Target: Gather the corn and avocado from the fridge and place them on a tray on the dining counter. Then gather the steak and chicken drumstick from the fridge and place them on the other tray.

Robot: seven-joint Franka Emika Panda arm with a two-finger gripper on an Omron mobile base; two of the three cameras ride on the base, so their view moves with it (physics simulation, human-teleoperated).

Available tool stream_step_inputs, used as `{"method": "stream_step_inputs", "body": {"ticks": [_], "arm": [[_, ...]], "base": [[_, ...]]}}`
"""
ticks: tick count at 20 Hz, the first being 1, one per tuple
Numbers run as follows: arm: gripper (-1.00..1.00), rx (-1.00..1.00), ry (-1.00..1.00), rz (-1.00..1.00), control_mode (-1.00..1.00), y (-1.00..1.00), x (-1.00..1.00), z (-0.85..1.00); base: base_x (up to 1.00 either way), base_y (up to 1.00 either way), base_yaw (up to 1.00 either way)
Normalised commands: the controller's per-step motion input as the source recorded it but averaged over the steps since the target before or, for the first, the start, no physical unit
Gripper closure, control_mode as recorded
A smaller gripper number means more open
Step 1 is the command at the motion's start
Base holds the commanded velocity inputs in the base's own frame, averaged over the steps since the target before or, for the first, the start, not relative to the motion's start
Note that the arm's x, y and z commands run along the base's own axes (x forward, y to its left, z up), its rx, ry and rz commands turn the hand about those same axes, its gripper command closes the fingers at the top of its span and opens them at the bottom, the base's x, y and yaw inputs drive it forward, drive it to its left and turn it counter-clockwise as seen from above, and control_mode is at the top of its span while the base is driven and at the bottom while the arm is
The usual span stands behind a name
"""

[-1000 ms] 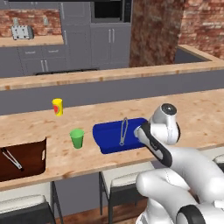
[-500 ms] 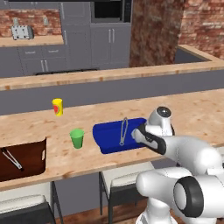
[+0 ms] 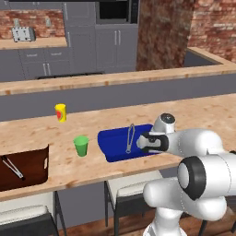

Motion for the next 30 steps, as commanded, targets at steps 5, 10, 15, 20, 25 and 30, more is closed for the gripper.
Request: {"method": "stream_step_inputs", "body": {"ticks": [5,10,15,20,25,30], "arm": [[1.0,0.0,0.06,0.01,-1.0,0.0,0.24,-0.21],[1.0,0.0,0.03,0.01,-1.0,-0.03,0.09,-0.06],[1.0,0.0,0.0,0.0,-1.0,-0.02,0.0,-0.01],[-1.0,0.0,0.0,0.0,-1.0,0.0,0.01,-0.01],[-1.0,0.0,0.0,0.0,-1.0,0.0,-0.06,0.08],[-1.0,0.0,-0.01,0.0,-1.0,0.0,-0.45,0.35]], "base": [[0.0,0.0,0.0],[0.0,0.0,0.0],[0.0,0.0,0.0],[0.0,0.0,0.0],[0.0,0.0,0.0],[0.0,0.0,0.0]]}}
